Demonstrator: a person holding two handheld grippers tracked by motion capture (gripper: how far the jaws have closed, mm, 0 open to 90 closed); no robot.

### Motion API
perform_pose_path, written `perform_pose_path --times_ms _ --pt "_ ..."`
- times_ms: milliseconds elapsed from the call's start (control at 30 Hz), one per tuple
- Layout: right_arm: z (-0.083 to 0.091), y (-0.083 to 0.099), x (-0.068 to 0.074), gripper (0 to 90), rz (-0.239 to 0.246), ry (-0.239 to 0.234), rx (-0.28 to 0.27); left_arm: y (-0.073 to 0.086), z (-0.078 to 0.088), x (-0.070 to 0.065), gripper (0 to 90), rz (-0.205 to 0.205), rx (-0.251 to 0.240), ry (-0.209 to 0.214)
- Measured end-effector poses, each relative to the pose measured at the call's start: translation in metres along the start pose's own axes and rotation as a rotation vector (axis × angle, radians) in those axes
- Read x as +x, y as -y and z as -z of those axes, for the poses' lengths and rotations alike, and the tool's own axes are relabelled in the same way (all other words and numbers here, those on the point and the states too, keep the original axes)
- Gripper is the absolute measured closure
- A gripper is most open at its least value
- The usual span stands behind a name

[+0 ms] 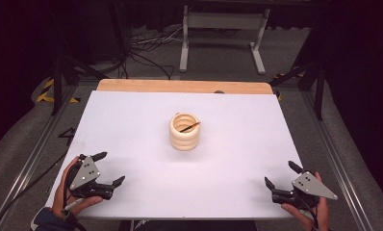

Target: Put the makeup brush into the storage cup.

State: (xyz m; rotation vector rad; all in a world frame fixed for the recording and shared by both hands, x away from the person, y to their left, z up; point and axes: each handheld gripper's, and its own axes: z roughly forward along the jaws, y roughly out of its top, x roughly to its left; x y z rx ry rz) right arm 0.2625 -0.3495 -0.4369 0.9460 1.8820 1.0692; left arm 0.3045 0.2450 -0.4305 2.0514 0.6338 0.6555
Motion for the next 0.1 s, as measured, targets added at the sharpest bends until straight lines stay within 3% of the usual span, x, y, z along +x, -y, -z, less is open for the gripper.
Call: perform_pose_path --times_ms 100 --pt "0.001 0.0005 0.0001 6.4 -0.002 0.001 0.002 -0.0007 -0.0007 0.0011 5.9 0.001 -0.001 0.002"
